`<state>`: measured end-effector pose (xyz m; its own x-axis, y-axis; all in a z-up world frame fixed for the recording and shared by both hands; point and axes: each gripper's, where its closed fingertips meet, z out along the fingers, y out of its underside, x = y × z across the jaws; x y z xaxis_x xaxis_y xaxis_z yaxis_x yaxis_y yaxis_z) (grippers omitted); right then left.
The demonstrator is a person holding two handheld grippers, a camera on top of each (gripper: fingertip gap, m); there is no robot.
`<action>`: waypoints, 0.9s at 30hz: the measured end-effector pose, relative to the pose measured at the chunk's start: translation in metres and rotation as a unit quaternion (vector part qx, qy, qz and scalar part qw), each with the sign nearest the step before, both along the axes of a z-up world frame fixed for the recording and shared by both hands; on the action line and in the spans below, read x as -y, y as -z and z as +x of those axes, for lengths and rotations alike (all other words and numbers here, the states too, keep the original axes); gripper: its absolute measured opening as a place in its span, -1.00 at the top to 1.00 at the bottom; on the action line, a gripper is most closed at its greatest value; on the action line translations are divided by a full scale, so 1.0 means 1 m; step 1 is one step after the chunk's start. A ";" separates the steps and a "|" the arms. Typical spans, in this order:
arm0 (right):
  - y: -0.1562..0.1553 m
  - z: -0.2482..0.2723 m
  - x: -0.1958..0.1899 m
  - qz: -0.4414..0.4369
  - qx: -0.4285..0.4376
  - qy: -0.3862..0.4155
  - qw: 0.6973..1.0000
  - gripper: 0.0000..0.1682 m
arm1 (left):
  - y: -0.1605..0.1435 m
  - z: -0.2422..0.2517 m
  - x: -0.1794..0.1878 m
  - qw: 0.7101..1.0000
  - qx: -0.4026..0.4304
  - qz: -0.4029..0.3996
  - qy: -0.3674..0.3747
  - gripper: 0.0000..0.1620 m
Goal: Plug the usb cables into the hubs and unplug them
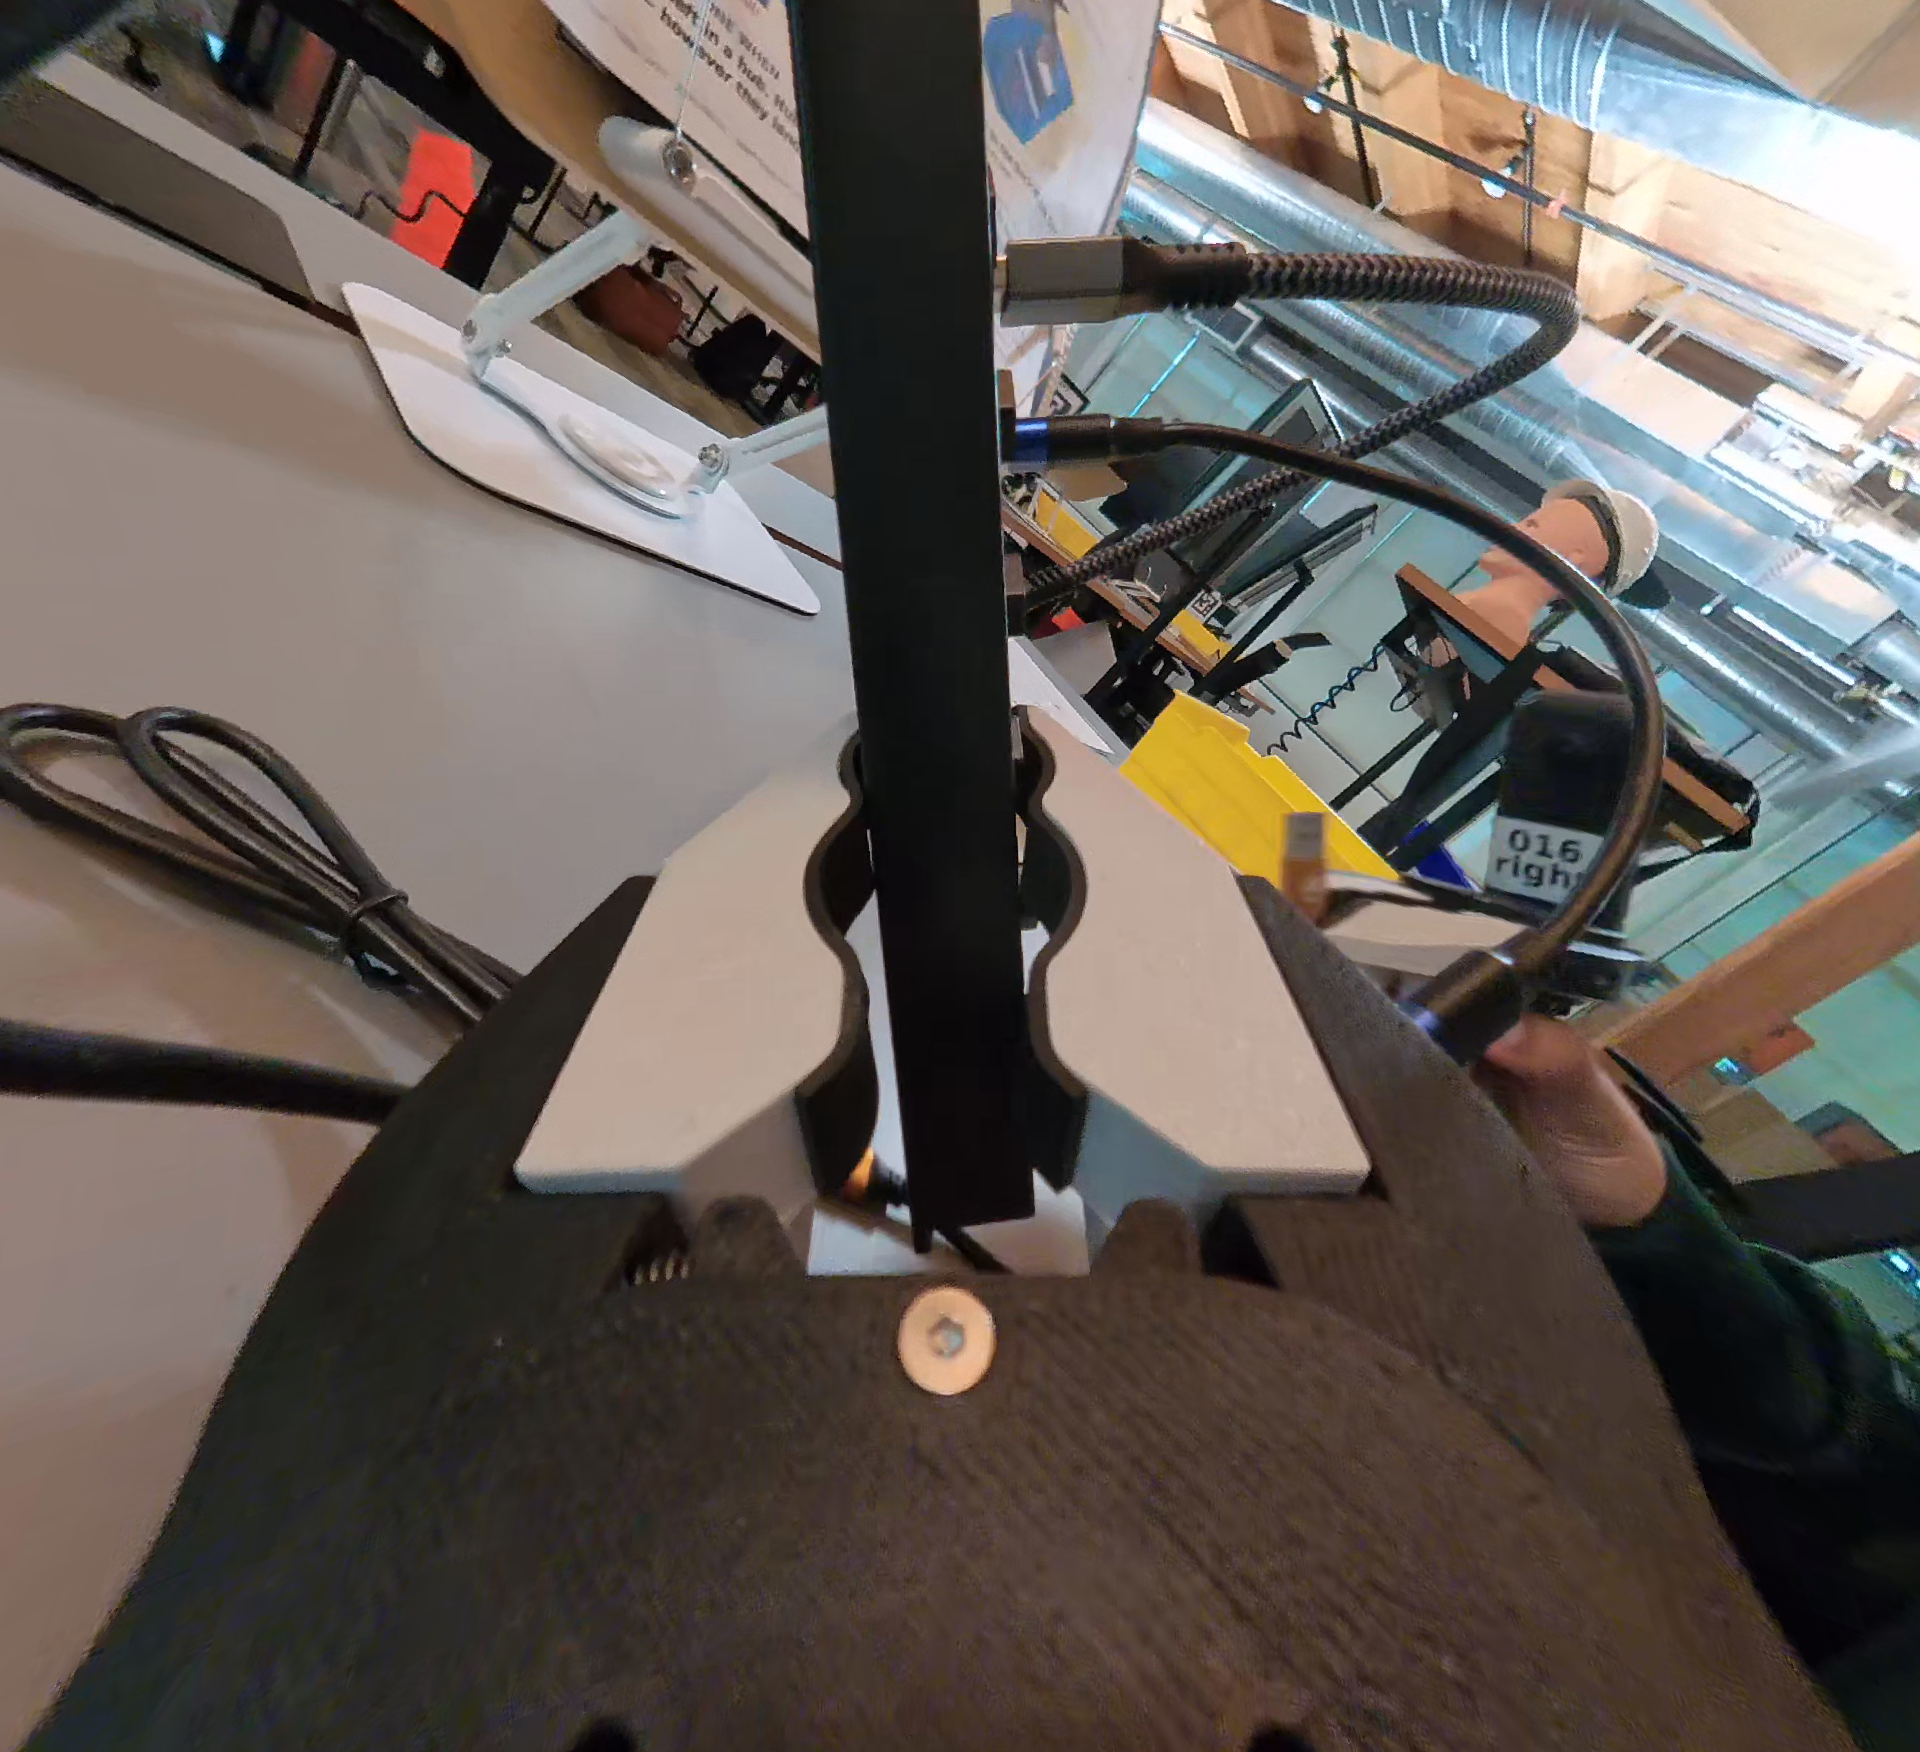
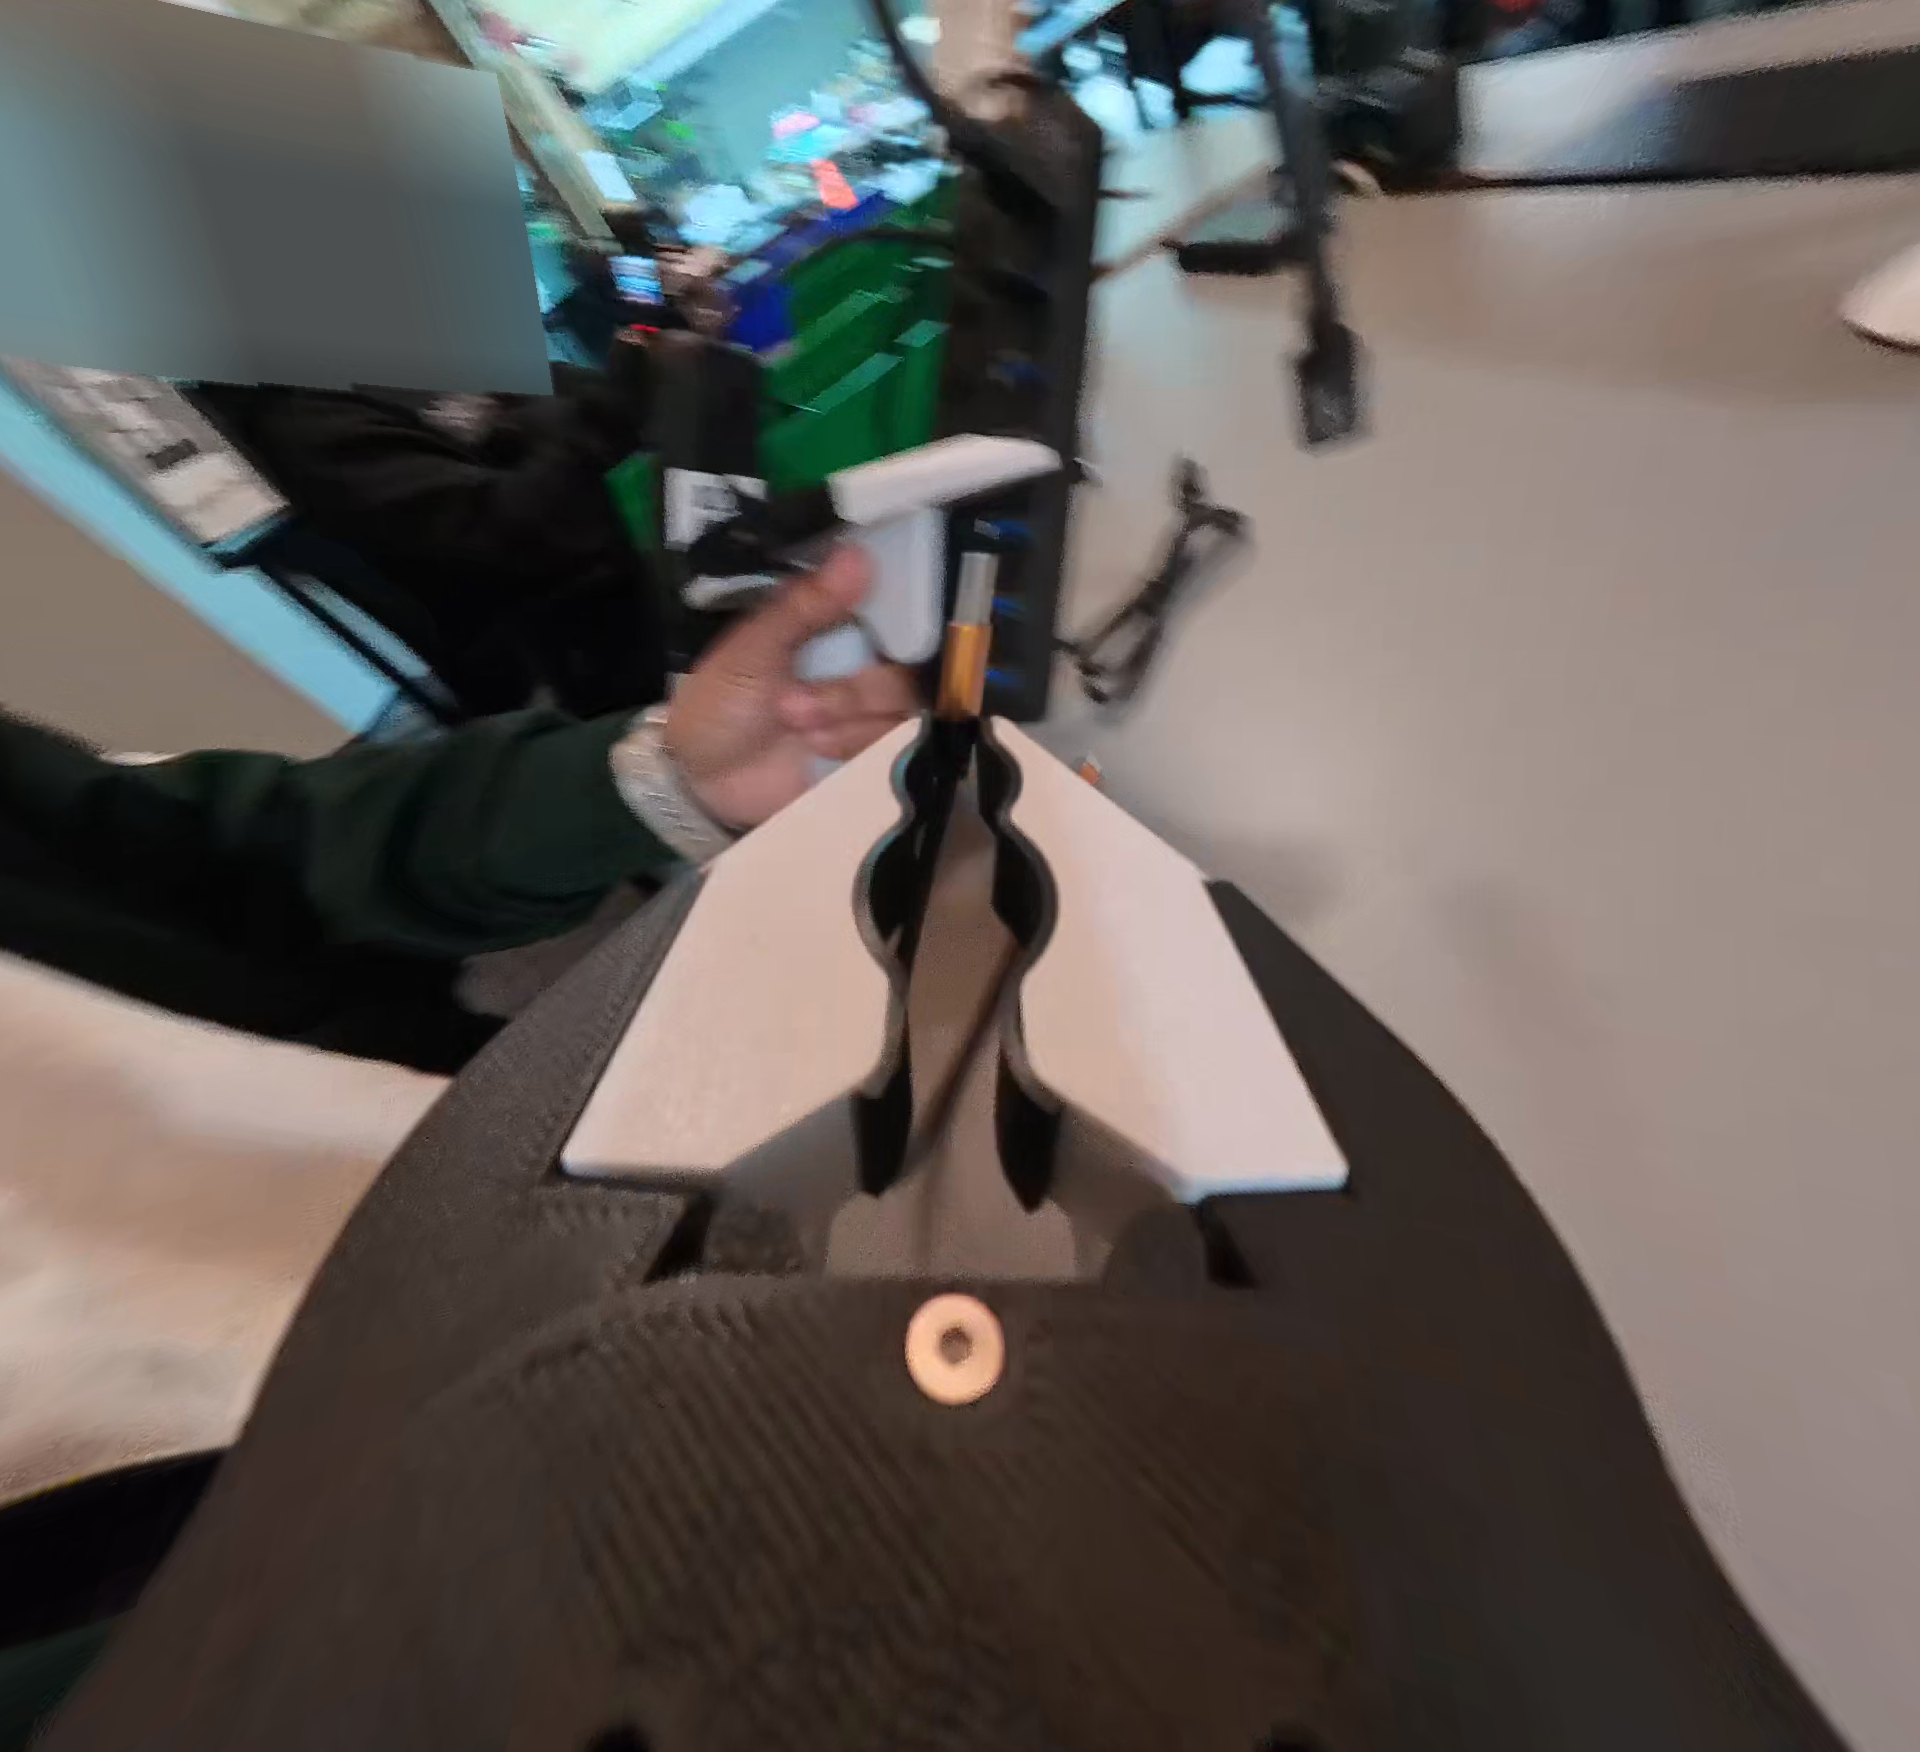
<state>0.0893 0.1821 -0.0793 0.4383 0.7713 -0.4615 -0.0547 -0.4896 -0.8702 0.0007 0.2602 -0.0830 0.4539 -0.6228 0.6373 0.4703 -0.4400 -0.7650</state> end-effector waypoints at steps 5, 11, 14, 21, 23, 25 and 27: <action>0.052 0.054 -0.036 -0.081 0.086 0.119 0.986 0.91 | 0.003 0.000 -0.001 1.000 -0.002 -0.009 -0.002 0.73; 0.072 0.089 -0.054 -0.071 0.166 0.189 0.965 0.45 | 0.004 0.001 0.000 1.000 -0.003 -0.012 0.000 0.73; 0.057 0.085 -0.050 -0.041 0.160 0.183 0.969 0.37 | 0.005 0.000 -0.001 1.000 -0.003 -0.014 -0.004 0.73; 0.061 -0.016 0.004 -0.001 0.194 0.013 0.981 0.56 | 0.005 -0.014 -0.010 0.999 0.010 -0.023 -0.033 0.73; 0.080 -0.034 0.015 -0.011 0.236 -0.015 0.971 0.60 | 0.007 -0.016 -0.011 0.999 0.015 -0.031 -0.032 0.73; 0.095 -0.040 0.024 -0.002 0.285 -0.041 0.958 0.72 | 0.010 -0.014 -0.011 0.999 0.018 -0.042 -0.024 0.73; 0.104 -0.034 0.026 0.018 0.334 -0.050 0.941 0.83 | 0.014 -0.012 -0.011 0.998 0.016 -0.055 -0.016 0.73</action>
